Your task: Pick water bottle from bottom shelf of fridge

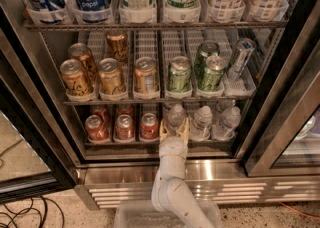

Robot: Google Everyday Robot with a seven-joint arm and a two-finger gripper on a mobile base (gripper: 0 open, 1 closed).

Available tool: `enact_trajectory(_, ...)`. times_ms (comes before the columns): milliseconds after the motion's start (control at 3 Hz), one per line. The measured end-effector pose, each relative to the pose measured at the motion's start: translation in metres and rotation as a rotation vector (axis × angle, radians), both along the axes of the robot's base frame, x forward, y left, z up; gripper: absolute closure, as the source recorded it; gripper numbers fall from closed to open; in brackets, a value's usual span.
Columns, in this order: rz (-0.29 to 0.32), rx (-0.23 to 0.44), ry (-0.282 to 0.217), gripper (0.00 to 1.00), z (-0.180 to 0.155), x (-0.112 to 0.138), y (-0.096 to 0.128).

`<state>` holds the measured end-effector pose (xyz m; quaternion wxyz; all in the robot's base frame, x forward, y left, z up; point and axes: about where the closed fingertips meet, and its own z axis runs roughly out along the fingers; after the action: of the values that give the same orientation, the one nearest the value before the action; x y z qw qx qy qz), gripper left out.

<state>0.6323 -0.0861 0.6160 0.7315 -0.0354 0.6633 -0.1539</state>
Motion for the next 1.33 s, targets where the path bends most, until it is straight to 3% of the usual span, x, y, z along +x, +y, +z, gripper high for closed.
enact_trajectory(667, 0.047, 0.030, 0.023, 0.98, -0.002, -0.004, -0.010)
enact_trajectory(1000, 0.141, 0.097, 0.034, 1.00, 0.003, -0.019, -0.010)
enact_trajectory(1333, 0.192, 0.110, 0.031, 1.00, 0.009, -0.028, -0.008)
